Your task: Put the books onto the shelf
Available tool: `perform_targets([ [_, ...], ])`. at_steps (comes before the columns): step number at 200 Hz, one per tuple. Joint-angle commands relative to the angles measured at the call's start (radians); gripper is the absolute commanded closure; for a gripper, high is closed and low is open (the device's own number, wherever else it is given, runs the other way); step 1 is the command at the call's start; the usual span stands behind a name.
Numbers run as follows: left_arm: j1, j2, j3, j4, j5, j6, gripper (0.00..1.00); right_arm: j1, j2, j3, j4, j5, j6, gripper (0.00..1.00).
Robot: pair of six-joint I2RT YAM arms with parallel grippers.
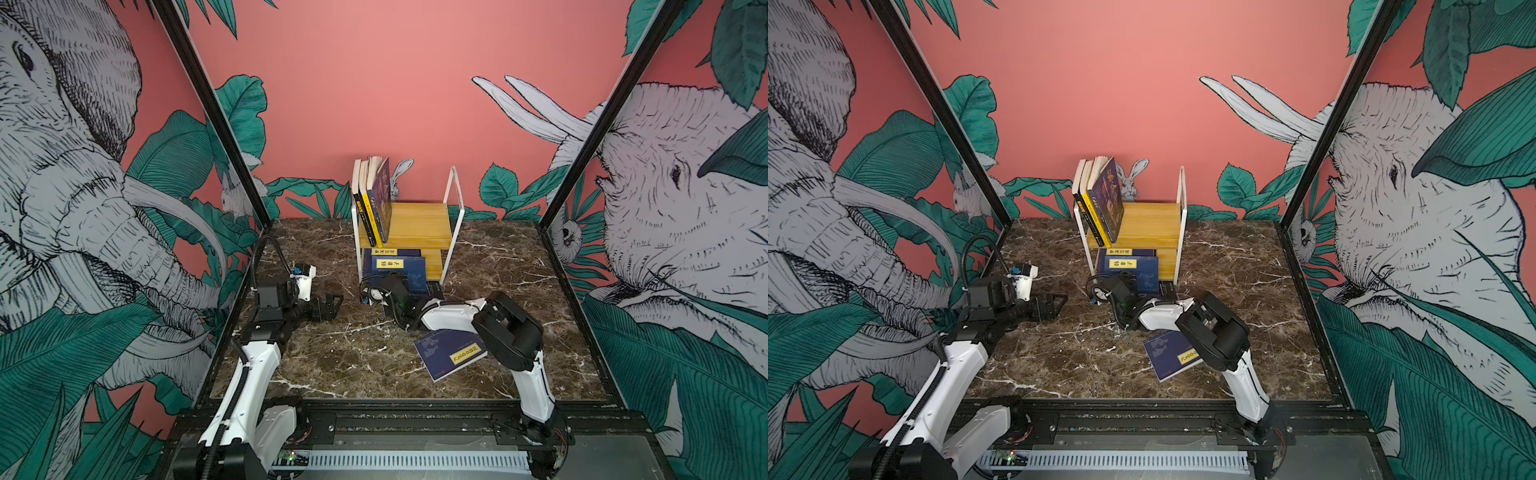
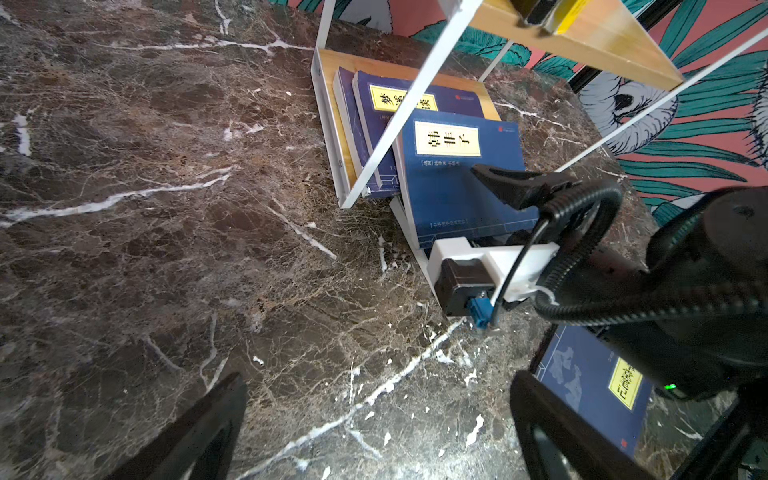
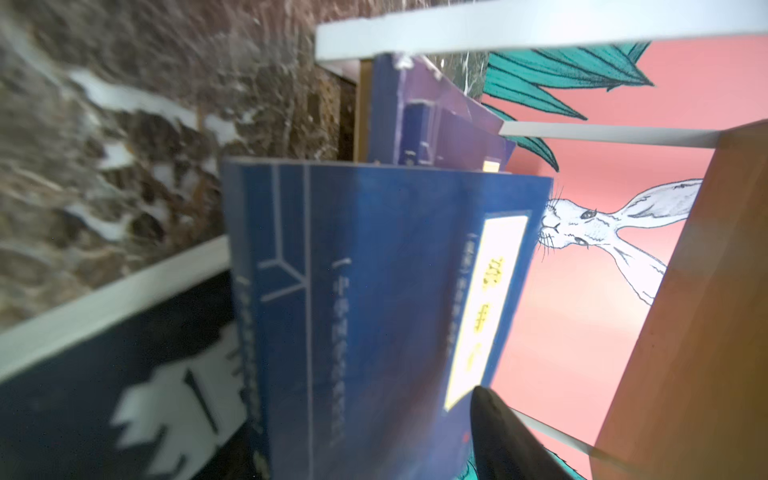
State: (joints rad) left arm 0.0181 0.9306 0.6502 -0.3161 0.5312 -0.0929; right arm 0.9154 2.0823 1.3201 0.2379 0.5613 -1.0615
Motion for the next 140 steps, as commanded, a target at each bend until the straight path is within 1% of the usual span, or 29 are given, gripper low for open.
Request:
perform_targets([
  [1,-0.005,-0.012,0.008,-0.011,-0.007,0.019,0.01,-0.012,-0.037,0.058,-0.084,-0.045,0.013,0.3],
  [38,-0.004,-0.014,0.003,-0.011,-0.002,0.021,0.01,-0.027,-0.021,0.124,-0.148,-0.079,0.024,0.31],
  [53,-0.003,-0.013,0.002,-0.006,-0.005,0.021,0.01,-0.034,-0.004,0.149,-0.153,-0.095,0.019,0.31],
  [79,-0.003,-0.01,-0.001,-0.006,-0.001,0.023,0.01,-0.044,0.025,0.195,-0.149,-0.09,0.015,0.31],
  [111,-0.002,-0.011,-0.009,0.002,-0.004,0.023,0.01,-0.047,0.035,0.217,-0.168,-0.111,0.006,0.31],
  [130,0.001,-0.008,-0.004,-0.01,-0.004,0.03,0.01,-0.046,0.019,0.214,-0.217,-0.116,0.019,0.28],
  [140,0.002,-0.005,0.0,-0.011,-0.008,0.028,0.01,-0.046,0.0,0.212,-0.269,-0.146,0.038,0.24],
])
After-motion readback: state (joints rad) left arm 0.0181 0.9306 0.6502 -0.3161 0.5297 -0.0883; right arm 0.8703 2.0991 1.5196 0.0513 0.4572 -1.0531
